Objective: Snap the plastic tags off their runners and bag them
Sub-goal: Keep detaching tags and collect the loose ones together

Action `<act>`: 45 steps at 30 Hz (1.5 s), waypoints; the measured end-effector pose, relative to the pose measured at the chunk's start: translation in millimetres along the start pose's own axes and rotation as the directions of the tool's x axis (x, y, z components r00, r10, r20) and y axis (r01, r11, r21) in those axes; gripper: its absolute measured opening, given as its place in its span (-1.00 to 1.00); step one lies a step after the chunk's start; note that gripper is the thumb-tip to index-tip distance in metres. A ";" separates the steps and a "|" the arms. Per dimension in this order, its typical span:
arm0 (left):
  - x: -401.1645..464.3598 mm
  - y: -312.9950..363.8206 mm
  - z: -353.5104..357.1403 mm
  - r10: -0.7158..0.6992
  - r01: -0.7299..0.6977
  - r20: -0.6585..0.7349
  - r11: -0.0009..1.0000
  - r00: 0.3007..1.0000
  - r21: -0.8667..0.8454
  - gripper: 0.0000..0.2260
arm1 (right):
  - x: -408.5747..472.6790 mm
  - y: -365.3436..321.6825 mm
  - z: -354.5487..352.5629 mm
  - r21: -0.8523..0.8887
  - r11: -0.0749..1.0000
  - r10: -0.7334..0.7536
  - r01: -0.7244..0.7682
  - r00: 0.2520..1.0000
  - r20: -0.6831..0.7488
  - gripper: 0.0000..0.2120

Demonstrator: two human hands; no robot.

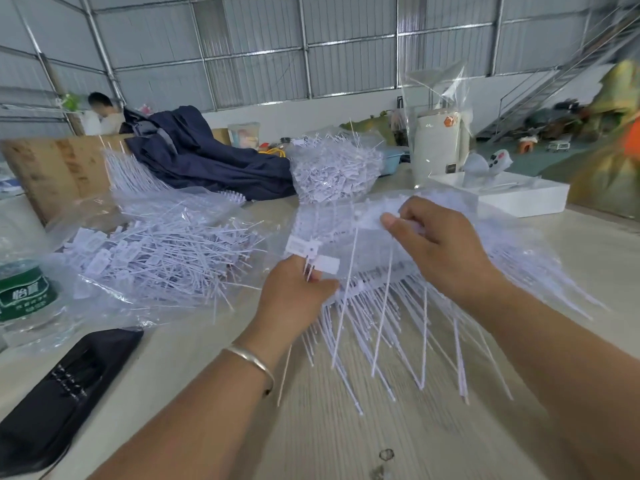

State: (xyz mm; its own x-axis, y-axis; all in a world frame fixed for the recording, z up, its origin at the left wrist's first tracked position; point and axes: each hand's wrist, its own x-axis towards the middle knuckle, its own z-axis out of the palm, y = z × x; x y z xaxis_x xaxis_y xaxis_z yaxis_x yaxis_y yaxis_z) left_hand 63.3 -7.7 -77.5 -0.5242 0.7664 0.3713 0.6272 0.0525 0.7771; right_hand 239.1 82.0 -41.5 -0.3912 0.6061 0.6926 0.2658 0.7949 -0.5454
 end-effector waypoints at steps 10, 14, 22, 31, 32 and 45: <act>-9.1 1.8 -11.6 -0.318 0.492 0.381 0.655 0.868 -0.574 -0.60 | -13.5 13.6 26.7 -0.146 0.967 -0.161 0.208 0.946 0.283 -0.70; -9.1 4.2 -12.5 -0.264 0.504 0.440 0.598 0.858 -0.624 -0.73 | -16.6 15.4 30.3 -0.094 0.972 -0.179 0.215 0.939 0.294 -0.75; -10.7 2.6 -17.5 -0.244 0.436 0.380 0.686 0.892 -0.583 -0.80 | -17.8 14.8 29.4 -0.058 0.997 -0.022 0.042 0.953 0.303 -0.73; -15.6 11.4 -19.8 -0.116 0.624 0.639 0.402 0.760 -0.670 -0.89 | -10.2 12.1 10.4 0.376 0.852 0.105 -0.365 0.823 0.559 -0.69; -18.2 14.3 -17.7 -0.079 0.631 0.656 0.381 0.751 -0.676 -0.91 | -10.1 11.0 9.9 0.402 0.837 0.082 -0.371 0.812 0.578 -0.72; -23.4 11.9 -1.3 -0.044 0.587 0.627 0.405 0.778 -0.701 -0.82 | -10.3 3.3 15.6 0.434 0.849 0.090 -0.301 0.892 0.443 -0.51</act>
State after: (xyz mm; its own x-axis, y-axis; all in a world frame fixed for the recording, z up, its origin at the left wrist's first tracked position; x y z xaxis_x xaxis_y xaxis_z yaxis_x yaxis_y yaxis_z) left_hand 82.3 -25.9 -76.3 -0.0742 0.9952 -0.0639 -0.4578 0.0229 0.8888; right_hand 230.3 77.9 -57.9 -0.7152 0.5990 0.3601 -0.0389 0.4803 -0.8762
